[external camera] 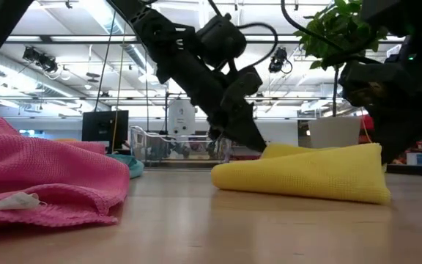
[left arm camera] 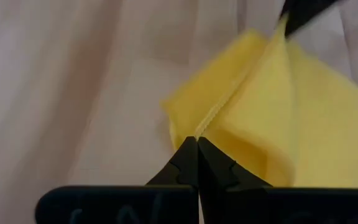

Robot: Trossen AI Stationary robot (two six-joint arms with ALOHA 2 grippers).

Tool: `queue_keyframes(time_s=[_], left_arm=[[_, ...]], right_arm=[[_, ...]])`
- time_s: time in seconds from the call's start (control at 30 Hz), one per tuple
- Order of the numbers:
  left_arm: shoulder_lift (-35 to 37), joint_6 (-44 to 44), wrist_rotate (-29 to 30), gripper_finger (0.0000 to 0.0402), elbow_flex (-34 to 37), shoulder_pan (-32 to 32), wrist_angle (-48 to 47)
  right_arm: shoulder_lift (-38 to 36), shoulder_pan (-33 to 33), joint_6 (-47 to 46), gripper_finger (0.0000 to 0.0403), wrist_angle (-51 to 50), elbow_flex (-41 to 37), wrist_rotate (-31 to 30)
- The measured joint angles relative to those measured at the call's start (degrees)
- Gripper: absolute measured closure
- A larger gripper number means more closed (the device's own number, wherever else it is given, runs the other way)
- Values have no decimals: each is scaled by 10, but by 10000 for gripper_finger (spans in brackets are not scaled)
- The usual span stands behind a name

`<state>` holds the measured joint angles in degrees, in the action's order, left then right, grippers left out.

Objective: Fold microfiber towels
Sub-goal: Fold the yellow microfiber towel

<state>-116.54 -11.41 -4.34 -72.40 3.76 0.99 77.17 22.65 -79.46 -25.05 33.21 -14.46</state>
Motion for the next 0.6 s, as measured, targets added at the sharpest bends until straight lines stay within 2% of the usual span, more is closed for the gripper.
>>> queue_keyframes(time_s=[0.1, 0.33, 0.6], left_arm=[[-8, -4, 0, 389, -1, -3, 9], [1, -9, 10, 335, 0, -2, 0], [83, -22, 12, 296, 0, 19, -35]], right_arm=[[0, -9, 13, 401, -2, 0, -1], [7, -29, 38, 401, 15, -4, -11], [38, -30, 37, 401, 39, -15, -11]])
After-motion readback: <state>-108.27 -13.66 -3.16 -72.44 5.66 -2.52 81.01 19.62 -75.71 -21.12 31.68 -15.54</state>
